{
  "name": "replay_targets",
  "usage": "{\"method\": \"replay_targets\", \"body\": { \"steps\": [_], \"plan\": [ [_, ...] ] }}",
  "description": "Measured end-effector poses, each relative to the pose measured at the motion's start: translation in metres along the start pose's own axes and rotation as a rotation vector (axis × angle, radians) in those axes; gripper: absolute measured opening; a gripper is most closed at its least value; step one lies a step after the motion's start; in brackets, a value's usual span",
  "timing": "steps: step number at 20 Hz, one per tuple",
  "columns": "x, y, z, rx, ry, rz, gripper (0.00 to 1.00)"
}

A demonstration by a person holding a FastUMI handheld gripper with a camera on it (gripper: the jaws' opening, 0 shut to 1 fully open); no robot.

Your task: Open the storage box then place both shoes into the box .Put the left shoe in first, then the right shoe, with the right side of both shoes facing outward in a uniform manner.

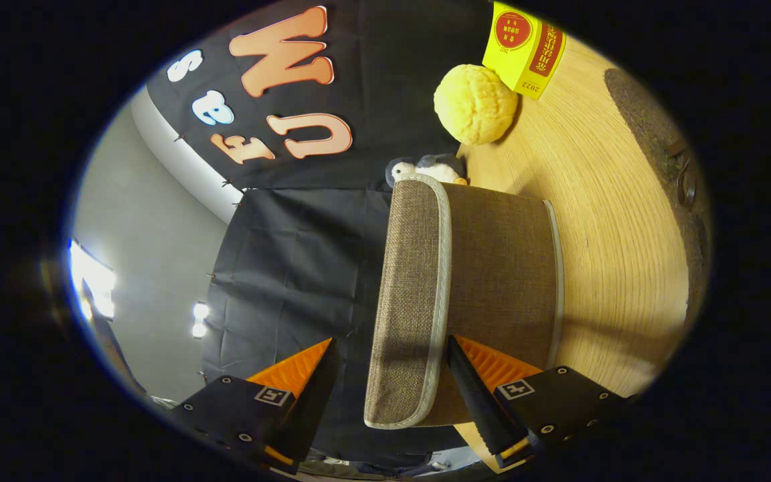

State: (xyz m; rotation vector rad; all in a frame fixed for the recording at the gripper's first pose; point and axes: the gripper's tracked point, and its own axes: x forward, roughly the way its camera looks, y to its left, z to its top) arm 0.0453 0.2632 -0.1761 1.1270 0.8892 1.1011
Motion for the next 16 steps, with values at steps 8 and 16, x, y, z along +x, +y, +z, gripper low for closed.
{"method": "replay_targets", "body": {
  "steps": [8,16],
  "plan": [
    [-0.008,0.01,0.005,0.017,-0.01,0.048,0.64],
    [-0.002,0.029,0.014,0.031,-0.08,0.045,0.29]
  ]
}}
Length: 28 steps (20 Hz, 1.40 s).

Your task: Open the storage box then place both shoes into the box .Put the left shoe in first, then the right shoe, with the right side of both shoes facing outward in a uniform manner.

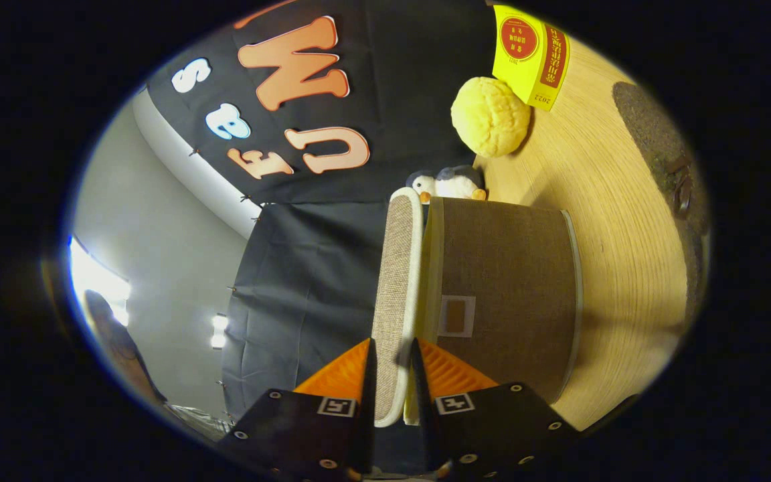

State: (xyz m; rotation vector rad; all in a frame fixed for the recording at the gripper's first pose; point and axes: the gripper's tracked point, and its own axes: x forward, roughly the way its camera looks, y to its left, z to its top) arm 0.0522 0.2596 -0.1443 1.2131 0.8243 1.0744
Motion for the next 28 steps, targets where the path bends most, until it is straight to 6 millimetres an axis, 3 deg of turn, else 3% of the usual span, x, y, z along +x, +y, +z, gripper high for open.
{"method": "replay_targets", "body": {
  "steps": [2,6,12,20,28],
  "plan": [
    [0.004,0.005,-0.003,0.004,-0.007,0.004,0.11],
    [0.01,0.026,-0.003,-0.001,-0.039,0.022,0.03],
    [0.036,0.085,-0.001,-0.086,-0.084,0.014,0.02],
    [0.115,0.148,-0.024,-0.242,-0.06,-0.031,0.03],
    [0.203,0.158,-0.061,-0.293,-0.008,-0.092,0.03]
  ]
}}
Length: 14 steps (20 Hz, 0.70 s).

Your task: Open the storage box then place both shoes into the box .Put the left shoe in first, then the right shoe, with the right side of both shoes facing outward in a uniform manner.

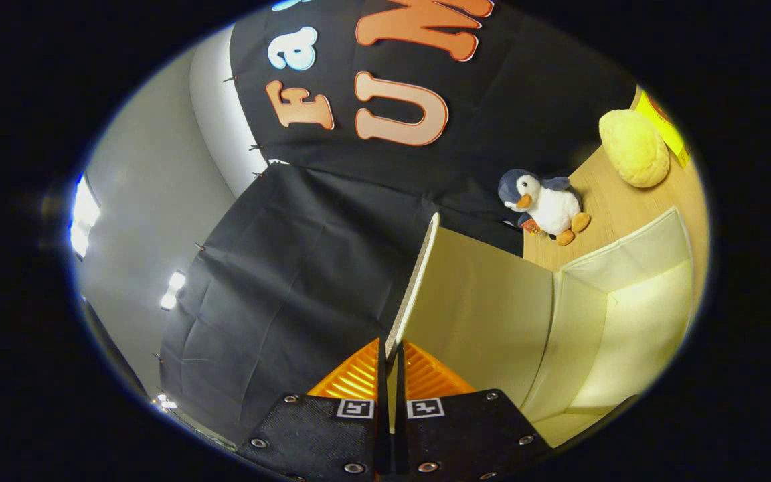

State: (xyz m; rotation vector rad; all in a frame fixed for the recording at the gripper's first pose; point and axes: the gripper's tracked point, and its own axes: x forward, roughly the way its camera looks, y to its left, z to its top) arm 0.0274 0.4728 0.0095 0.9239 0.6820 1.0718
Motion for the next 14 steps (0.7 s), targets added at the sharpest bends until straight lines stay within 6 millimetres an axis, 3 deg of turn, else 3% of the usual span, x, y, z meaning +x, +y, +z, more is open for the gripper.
{"method": "replay_targets", "body": {
  "steps": [3,7,9,11,12,14],
  "plan": [
    [0.021,0.001,-0.016,-0.014,0.013,-0.042,0.04],
    [0.044,-0.001,-0.033,-0.026,0.074,-0.078,0.12],
    [0.042,-0.013,-0.04,-0.05,0.099,-0.126,0.32],
    [0.036,-0.025,-0.042,-0.071,0.119,-0.176,0.68],
    [0.033,-0.03,-0.039,-0.086,0.114,-0.198,0.91],
    [0.026,-0.04,-0.032,-0.112,0.098,-0.226,0.97]
  ]
}}
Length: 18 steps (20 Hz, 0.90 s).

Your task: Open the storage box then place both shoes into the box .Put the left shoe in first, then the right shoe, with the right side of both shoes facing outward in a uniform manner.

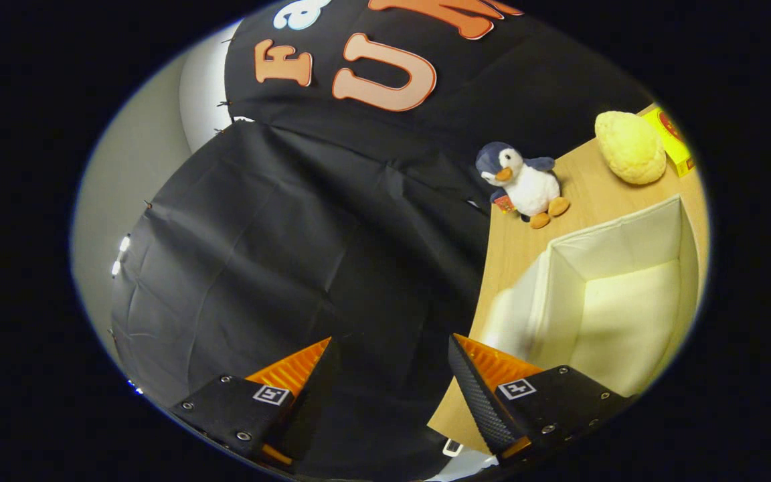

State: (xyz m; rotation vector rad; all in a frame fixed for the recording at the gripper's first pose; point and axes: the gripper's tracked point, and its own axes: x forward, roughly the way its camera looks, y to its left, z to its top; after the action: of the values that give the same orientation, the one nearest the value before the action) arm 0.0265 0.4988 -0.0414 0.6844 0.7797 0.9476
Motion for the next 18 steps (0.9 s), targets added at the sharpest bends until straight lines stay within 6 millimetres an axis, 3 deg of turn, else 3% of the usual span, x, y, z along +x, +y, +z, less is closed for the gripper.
{"method": "replay_targets", "body": {
  "steps": [5,8,14,18],
  "plan": [
    [-0.032,-0.031,0.02,-0.05,-0.079,-0.089,0.97],
    [-0.064,-0.063,0.035,-0.078,-0.141,-0.176,0.97],
    [-0.154,-0.14,0.073,-0.072,-0.301,-0.385,0.97],
    [-0.215,-0.202,0.083,-0.088,-0.358,-0.545,0.97]
  ]
}}
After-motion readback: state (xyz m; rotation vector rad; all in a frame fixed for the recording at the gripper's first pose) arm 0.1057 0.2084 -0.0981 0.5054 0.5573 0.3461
